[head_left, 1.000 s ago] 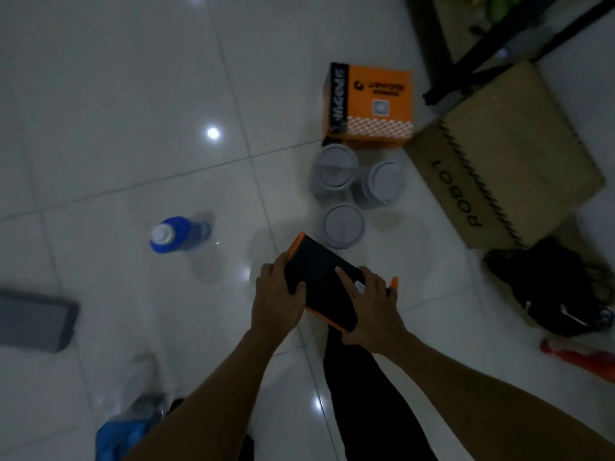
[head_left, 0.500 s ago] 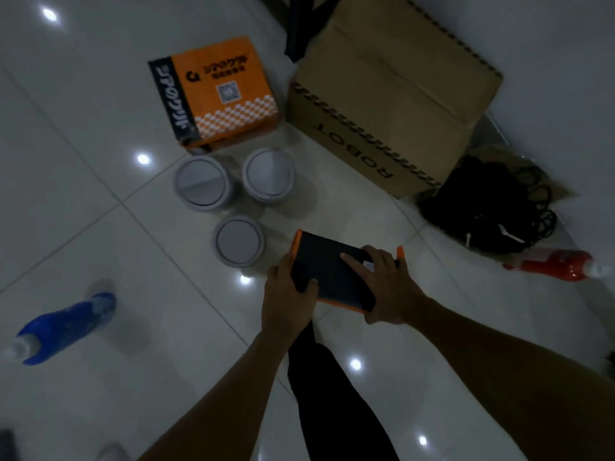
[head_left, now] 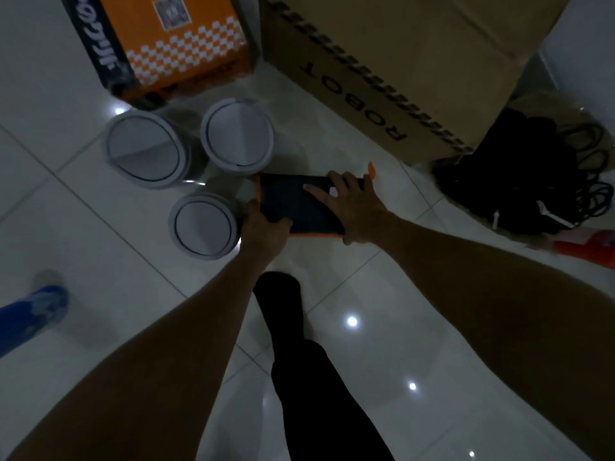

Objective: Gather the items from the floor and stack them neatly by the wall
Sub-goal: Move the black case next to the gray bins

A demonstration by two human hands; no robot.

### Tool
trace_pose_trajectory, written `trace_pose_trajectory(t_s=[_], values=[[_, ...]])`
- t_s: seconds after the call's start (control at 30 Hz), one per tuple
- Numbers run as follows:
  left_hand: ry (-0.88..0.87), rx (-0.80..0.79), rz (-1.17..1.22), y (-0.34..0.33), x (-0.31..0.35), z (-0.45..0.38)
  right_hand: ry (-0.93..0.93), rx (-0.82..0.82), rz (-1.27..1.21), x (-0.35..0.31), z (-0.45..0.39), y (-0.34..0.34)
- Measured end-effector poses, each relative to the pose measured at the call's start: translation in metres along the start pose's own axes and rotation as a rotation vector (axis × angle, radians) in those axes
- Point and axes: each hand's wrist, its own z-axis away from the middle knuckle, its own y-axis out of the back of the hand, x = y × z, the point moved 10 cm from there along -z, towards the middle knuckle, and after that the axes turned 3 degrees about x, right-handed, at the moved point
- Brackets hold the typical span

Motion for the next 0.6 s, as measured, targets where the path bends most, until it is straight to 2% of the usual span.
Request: trace_pose_trajectory(t_s=[0.2, 0.37, 0.5, 0.6], values=[[0.071, -0.071, 0.084, -0.014, -0.01, 0.004, -0.002, 0.005, 0.04, 0.0, -0.012, -0.011], [0.073, -0.142, 0.033, -0.013, -0.011, 0.014, -0.054, 0.01, -0.106, -0.011, -0.001, -0.008], [0.038, -0.147, 0.12, 0.0, -0.012, 0.051, -0.11, 0.18, -0.331, -0.046, 0.028, 0.016], [0.002, -0.068, 0.224, 0.027, -0.027, 0.097, -0.043, 0.304, -0.533, -0.097, 0.06, 0.033]])
